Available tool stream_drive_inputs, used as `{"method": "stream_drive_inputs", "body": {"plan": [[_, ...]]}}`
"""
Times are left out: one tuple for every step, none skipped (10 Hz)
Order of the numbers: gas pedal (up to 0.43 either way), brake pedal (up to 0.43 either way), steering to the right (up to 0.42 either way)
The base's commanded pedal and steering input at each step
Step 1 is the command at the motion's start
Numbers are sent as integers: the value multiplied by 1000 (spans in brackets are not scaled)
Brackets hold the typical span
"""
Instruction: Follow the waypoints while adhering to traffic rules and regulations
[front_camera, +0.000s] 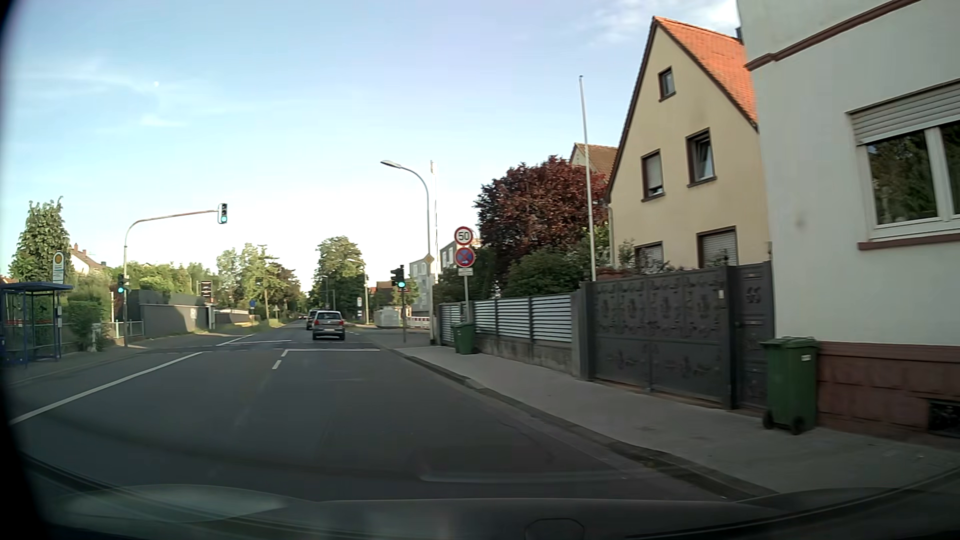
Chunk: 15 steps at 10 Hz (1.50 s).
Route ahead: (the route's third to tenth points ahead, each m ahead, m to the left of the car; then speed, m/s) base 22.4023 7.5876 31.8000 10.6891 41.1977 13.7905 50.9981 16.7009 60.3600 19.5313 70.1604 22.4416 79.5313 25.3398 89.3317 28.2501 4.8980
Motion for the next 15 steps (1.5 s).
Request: {"method": "stream_drive_inputs", "body": {"plan": [[260,30,-344],[260,30,-304],[268,30,-276],[268,30,-243],[268,30,-203],[268,30,-170],[268,30,-136],[268,30,-106],[268,30,-78],[268,30,-63],[268,30,-61],[268,30,-61],[268,30,-61],[268,30,-58],[268,30,-52]]}}
